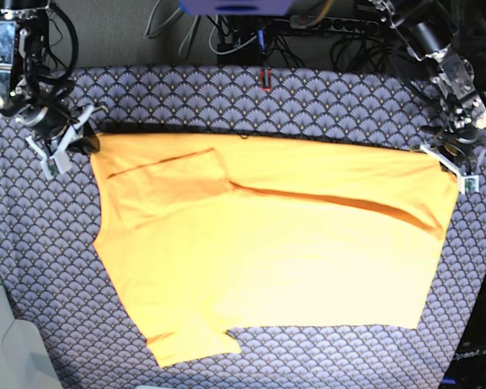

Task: Fold the T-shirt properly
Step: 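Drag the folded edge back toward the robot with both grippers, then release the shirt edge and raise both grippers, then move both grippers down to the shirt's side edges near the hem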

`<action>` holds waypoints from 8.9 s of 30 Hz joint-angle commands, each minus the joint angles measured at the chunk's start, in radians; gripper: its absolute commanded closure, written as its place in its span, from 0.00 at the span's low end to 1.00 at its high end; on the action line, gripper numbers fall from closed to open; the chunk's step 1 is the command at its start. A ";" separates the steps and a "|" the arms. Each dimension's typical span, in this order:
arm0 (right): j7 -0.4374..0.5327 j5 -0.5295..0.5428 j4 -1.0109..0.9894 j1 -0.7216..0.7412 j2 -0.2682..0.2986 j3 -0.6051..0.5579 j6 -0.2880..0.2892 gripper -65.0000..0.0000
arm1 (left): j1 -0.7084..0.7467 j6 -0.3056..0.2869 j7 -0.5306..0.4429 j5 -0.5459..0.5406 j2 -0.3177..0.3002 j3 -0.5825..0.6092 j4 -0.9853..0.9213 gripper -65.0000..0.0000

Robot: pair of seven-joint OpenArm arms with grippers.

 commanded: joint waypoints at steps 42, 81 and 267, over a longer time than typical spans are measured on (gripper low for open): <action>0.225 -0.002 0.008 -0.250 -0.023 0.166 0.095 1.00 | 0.321 -0.164 0.010 0.027 0.141 -0.100 0.109 1.00; 0.262 -0.004 -0.067 -0.264 -0.054 0.231 0.095 1.00 | 0.355 -0.226 0.008 0.108 0.204 -0.122 0.106 1.00; 0.418 -0.295 -1.123 0.979 -0.025 -0.174 0.051 0.49 | -0.428 -0.226 0.014 0.540 0.108 -0.262 0.094 0.35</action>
